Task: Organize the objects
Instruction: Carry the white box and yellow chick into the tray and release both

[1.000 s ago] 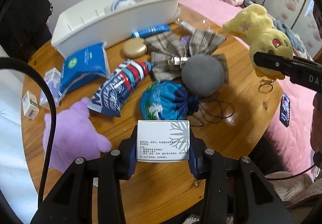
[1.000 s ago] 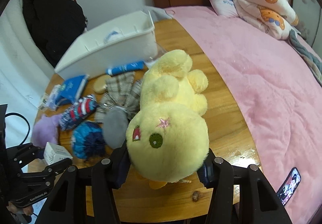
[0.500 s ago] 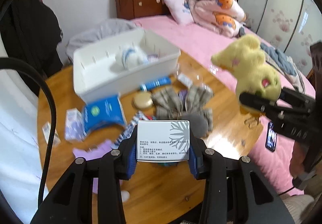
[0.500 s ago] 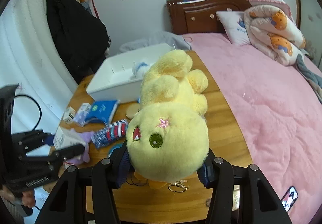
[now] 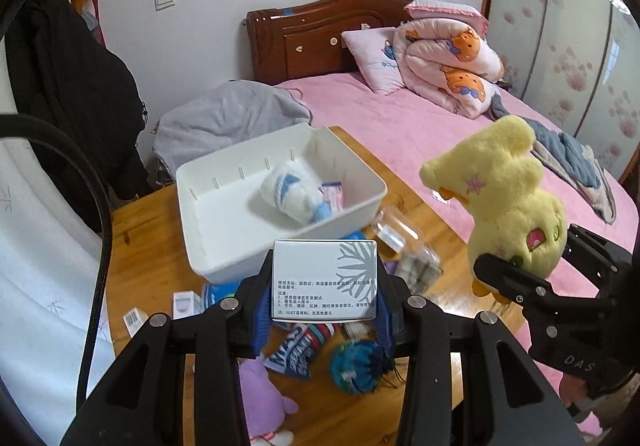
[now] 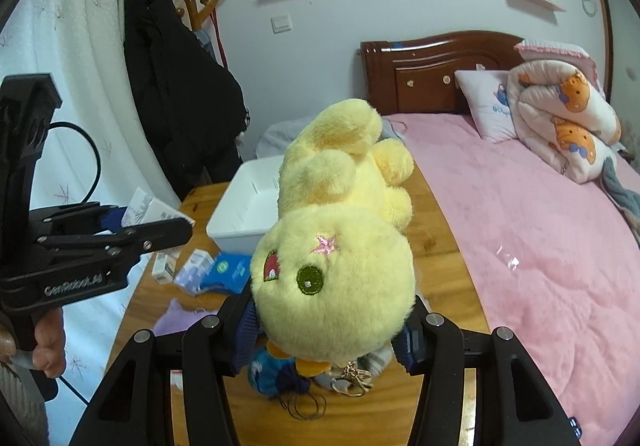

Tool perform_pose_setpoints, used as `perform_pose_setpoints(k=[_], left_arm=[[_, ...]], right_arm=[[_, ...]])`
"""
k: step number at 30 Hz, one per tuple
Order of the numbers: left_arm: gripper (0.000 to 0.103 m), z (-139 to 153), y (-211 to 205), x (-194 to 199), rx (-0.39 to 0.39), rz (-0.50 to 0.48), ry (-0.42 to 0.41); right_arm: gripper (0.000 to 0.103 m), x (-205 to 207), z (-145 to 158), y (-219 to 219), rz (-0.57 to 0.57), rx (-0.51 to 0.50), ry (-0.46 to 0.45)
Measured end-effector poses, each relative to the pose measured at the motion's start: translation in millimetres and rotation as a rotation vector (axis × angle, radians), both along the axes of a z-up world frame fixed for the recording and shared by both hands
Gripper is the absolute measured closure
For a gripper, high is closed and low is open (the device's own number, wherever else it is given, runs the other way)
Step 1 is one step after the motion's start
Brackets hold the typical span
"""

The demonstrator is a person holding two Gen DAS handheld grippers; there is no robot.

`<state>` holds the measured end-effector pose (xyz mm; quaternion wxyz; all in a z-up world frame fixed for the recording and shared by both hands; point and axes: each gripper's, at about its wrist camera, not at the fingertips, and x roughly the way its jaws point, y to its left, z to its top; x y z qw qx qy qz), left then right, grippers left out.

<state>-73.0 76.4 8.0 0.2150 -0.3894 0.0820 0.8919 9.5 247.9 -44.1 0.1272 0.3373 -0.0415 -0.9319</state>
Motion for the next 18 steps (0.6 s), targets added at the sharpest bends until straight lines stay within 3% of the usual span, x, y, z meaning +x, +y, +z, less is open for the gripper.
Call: perform_pose_setpoints(k=[12, 18], left_arm=[[0.059, 34.6, -9.6, -61.4, 0.012, 0.084, 0.055], [0.059, 30.2, -9.7, -96.3, 0.017, 0.116, 0.05]], right_arm=[[0.047, -60.9, 48.5, -14.4, 0.011, 0.079, 0.075], [0.047, -104.4, 68.3, -34.3, 0.017, 0.152, 0.109]])
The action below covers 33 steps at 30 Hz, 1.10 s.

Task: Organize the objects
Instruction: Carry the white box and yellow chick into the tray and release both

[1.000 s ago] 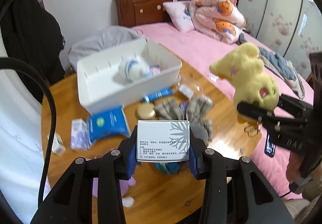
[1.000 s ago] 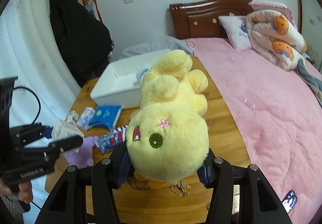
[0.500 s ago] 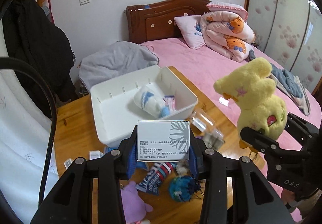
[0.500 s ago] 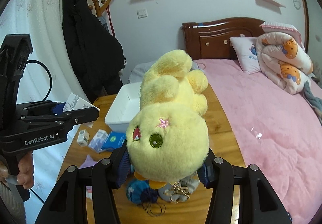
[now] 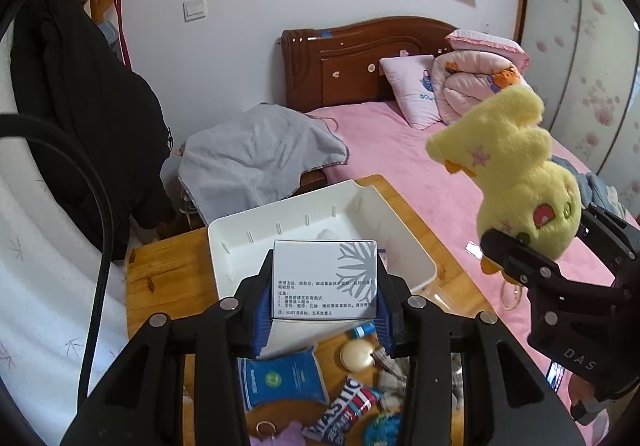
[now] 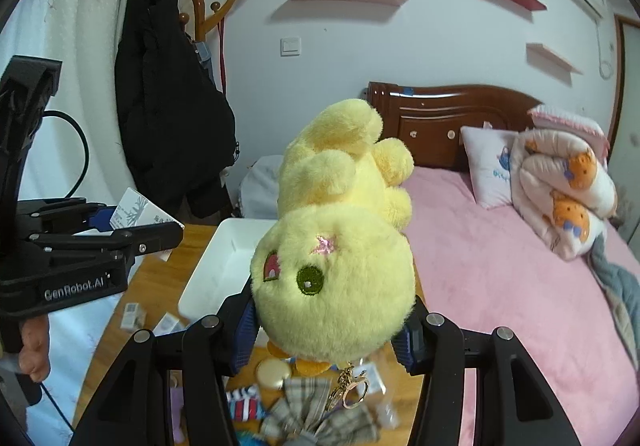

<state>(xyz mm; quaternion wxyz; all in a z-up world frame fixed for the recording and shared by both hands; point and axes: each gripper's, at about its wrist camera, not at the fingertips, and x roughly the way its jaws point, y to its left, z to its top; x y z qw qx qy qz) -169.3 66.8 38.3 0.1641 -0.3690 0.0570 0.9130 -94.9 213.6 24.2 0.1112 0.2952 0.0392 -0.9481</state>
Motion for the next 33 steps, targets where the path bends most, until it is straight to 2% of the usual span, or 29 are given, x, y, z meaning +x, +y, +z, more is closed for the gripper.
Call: perform_pose_setpoints(k=[4, 10, 19, 33], left_arm=[[0.059, -13.3, -0.5, -26.5, -0.013, 0.042, -0.011], [0.059, -46.4, -2.2, -64.9, -0.014, 0.091, -0.093], [0.058, -84.8, 4.3, -93.4, -0.018, 0.118, -0.165], [0.058, -121.7, 4.8, -116.0, -0.027, 0.133, -0.235]], right_arm=[[0.047, -35.1, -1.0, -8.5, -0.003, 0.006, -0.024], [0.047, -80.8, -12.7, -22.3, -0.002, 0.03, -0.051], [0.046, -146.8, -52.0, -45.5, -0.023, 0.089, -0.133], [0.045, -194.4, -94.9, -45.3, -0.059, 0.099, -0.221]])
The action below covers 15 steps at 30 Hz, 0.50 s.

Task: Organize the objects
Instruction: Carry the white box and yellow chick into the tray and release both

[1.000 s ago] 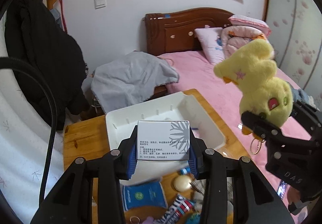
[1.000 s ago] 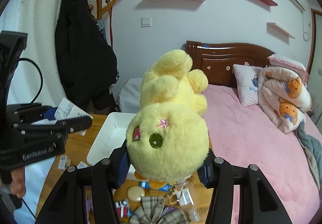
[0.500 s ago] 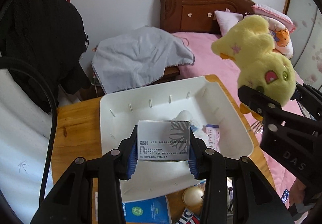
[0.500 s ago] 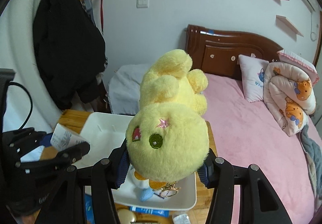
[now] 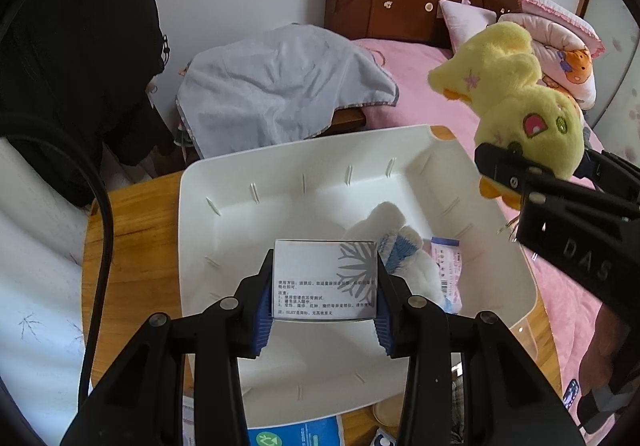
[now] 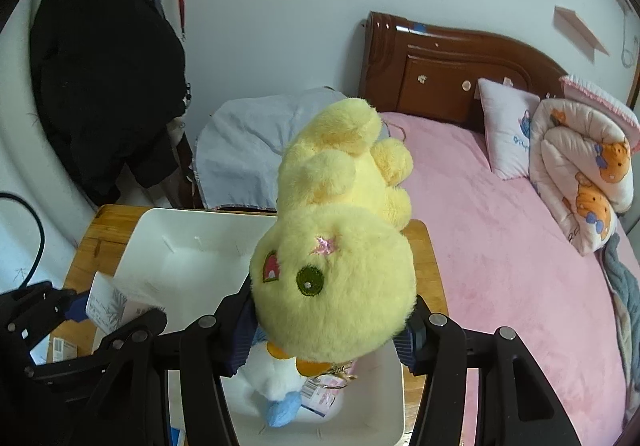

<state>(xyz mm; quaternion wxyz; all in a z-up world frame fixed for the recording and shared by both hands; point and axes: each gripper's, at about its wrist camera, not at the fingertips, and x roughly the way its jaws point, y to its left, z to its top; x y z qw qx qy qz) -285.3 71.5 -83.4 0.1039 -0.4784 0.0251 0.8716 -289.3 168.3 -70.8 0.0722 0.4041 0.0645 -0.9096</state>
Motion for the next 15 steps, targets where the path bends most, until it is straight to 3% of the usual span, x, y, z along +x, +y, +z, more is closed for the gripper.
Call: perform_pose_setpoints(k=[12, 15], left_arm=[[0.058, -21.8, 6.0, -8.4, -0.012, -0.007, -0.052], [0.052, -26.4, 6.1, -10.0, -0.008, 0.003, -0.079]], right_arm=[[0.043, -24.1, -23.5, 3.9, -0.018, 0.015, -0.052], [0.04, -26.3, -27.7, 1.5, -0.009, 0.032, -0.061]])
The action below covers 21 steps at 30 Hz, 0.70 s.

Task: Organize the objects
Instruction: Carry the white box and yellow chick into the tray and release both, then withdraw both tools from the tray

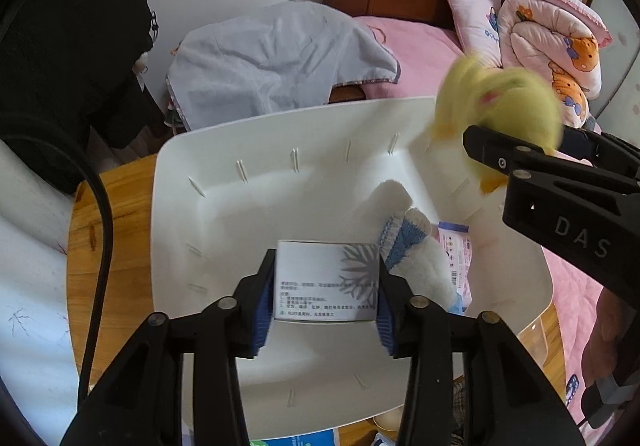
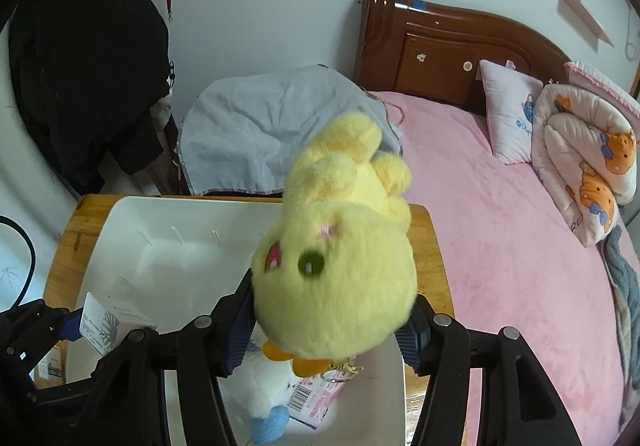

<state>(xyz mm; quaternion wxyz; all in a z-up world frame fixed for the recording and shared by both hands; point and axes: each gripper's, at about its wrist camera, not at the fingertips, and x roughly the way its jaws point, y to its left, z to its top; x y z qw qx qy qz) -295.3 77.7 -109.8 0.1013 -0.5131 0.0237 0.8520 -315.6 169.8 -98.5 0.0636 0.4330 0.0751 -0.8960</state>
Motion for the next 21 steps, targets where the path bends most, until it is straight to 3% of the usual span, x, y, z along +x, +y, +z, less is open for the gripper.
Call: perform_pose_setpoints(k=[2, 8, 21], left_arm=[[0.041, -2.0, -1.6, -0.9, 0.01, 0.012, -0.018], [0.024, 2.8, -3.0, 3.4, -0.003, 0.039, -0.011], [0.023, 29.9, -10.3, 34.1, -0.027, 0.047, 0.025]], right_arm=[[0.038, -1.5, -2.3, -0.1, 0.004, -0.002, -0.01], [0.032, 4.3, 2.0, 2.7, 0.015, -0.025, 0.005], [0.032, 33.2, 20.4, 7.6, 0.031, -0.042, -0.014]])
